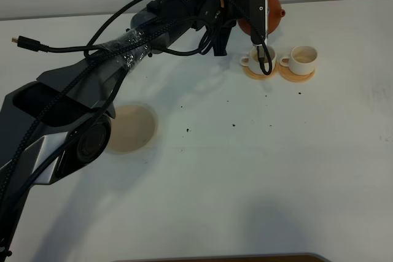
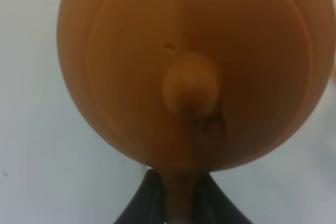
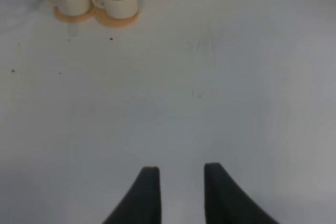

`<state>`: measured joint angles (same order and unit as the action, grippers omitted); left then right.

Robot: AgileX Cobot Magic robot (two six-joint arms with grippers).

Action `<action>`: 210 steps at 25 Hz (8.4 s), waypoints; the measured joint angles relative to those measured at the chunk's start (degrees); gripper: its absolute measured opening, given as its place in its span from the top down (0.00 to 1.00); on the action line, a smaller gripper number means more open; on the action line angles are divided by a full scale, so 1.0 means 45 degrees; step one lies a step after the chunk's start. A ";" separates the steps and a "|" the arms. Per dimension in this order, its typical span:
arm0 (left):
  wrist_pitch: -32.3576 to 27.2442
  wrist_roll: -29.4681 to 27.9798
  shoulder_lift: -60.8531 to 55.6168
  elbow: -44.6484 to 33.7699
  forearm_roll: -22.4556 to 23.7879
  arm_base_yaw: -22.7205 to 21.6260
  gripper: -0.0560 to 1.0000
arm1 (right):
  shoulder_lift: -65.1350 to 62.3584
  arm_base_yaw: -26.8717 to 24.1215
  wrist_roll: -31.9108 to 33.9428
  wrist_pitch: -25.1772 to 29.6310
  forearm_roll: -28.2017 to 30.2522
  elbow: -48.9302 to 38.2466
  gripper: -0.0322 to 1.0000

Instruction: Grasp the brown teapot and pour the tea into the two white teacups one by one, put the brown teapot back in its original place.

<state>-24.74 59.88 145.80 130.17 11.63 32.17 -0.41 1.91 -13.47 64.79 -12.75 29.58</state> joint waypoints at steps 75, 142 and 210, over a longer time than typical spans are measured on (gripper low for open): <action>0.4017 0.2163 0.1712 0.0647 0.1040 0.0515 0.81 | 0.0000 0.0000 0.0000 0.0000 0.0000 0.0000 0.74; 0.4663 0.5274 0.1712 0.0647 0.1100 0.0515 0.81 | 0.0000 0.0000 0.0000 0.0000 0.0000 0.0000 0.74; 0.5045 0.5931 0.1712 0.0647 0.2181 0.0769 0.81 | 0.0000 0.0000 0.0000 0.0000 0.0000 0.0000 0.74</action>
<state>-2.03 86.57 153.50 133.08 21.44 35.63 -0.41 1.91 -13.47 64.79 -12.75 29.58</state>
